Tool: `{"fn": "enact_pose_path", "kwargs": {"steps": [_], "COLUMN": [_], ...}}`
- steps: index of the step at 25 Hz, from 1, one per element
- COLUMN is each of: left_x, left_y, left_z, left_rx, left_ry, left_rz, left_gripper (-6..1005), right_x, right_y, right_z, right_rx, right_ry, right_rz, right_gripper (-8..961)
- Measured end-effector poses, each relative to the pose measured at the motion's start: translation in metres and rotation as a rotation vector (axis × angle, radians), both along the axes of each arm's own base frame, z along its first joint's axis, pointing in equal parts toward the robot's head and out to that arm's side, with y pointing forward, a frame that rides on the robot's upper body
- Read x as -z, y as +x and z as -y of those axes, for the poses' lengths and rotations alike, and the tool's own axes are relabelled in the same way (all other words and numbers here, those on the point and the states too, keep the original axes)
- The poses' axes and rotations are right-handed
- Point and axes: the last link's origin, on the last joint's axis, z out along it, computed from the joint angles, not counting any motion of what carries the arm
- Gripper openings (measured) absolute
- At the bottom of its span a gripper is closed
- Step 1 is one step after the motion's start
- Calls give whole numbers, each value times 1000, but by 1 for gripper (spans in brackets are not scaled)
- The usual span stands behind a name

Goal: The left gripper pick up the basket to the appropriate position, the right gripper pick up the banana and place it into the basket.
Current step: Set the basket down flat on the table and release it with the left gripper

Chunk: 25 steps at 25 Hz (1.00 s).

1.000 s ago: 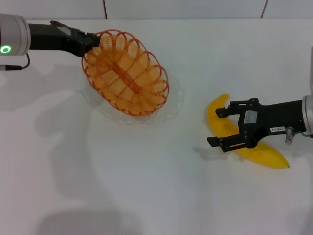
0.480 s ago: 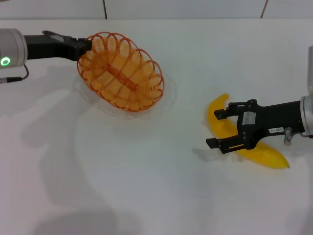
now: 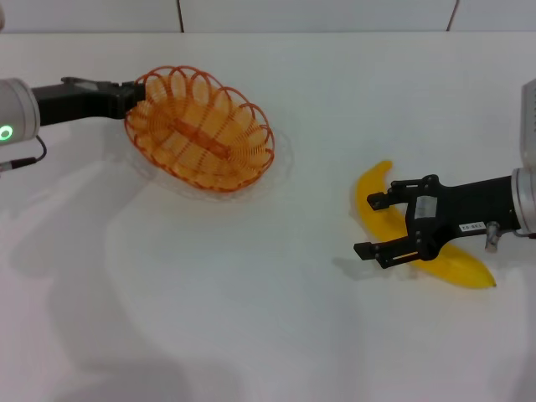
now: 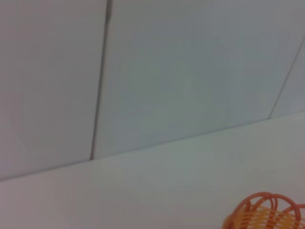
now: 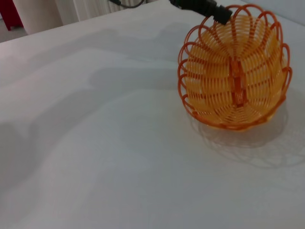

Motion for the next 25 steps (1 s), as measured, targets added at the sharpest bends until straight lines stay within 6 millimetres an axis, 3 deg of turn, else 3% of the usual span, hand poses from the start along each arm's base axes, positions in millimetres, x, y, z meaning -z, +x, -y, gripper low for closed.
{"fn": "enact_pose_path", "kwargs": {"steps": [25], "left_x": [25], "left_y": [-38], "left_z": [19], "left_rx": [-175], "left_ry": [36], "left_rz": [87], "left_gripper": [69], "right_x": [4], "right_y": [1], "right_z": [2], "right_rx": [7], "right_ry": [-16], "right_rz": [0], "right_gripper": [877]}}
